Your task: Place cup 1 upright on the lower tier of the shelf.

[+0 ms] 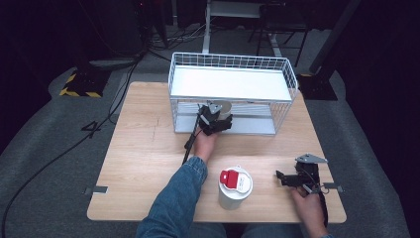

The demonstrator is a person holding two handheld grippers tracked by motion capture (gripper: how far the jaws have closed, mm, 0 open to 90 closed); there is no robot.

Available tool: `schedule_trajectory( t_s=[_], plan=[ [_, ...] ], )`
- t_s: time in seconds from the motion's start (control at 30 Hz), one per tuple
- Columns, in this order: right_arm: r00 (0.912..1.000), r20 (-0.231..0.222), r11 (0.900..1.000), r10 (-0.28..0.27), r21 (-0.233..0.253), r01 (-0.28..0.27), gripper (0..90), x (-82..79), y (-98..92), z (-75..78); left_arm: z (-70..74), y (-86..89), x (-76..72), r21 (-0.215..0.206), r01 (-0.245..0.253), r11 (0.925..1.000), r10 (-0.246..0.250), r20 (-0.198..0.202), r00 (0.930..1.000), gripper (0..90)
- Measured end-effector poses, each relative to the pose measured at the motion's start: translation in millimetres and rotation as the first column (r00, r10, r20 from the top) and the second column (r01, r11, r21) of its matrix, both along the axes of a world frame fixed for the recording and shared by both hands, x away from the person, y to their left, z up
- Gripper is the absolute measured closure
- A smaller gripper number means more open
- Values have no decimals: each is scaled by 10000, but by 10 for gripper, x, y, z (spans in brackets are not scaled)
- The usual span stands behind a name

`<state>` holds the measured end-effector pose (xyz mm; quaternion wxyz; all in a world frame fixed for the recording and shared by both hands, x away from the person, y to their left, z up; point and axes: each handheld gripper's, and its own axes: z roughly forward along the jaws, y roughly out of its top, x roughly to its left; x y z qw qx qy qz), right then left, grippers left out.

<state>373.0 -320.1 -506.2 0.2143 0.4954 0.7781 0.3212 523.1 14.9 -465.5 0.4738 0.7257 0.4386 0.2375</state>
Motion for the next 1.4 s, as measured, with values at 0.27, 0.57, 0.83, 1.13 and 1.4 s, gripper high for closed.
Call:
schedule_trajectory(
  t_s=[0.27,0.57,0.83,1.13,1.4],
  plan=[
    [10000,-4,10000,2,2,-2,5,1,0,0,-41,-17,84,-14,-126,9999,125,-159,9998,213],
    [10000,6,10000,-9,1,9,5,1,1,-1,-84,-15,141,120,-234,9997,237,-282,9993,212],
    [10000,-3,10000,1,3,-1,5,1,1,0,-102,-27,145,139,-152,9998,155,-180,9997,188],
    [10000,-4,10000,-2,2,2,5,1,1,0,-98,17,149,-223,-411,9989,403,-360,9985,104],
    [10000,-2,10000,0,3,0,5,1,1,0,-19,75,38,-423,10,9991,-19,-218,9998,103]
  ],
)
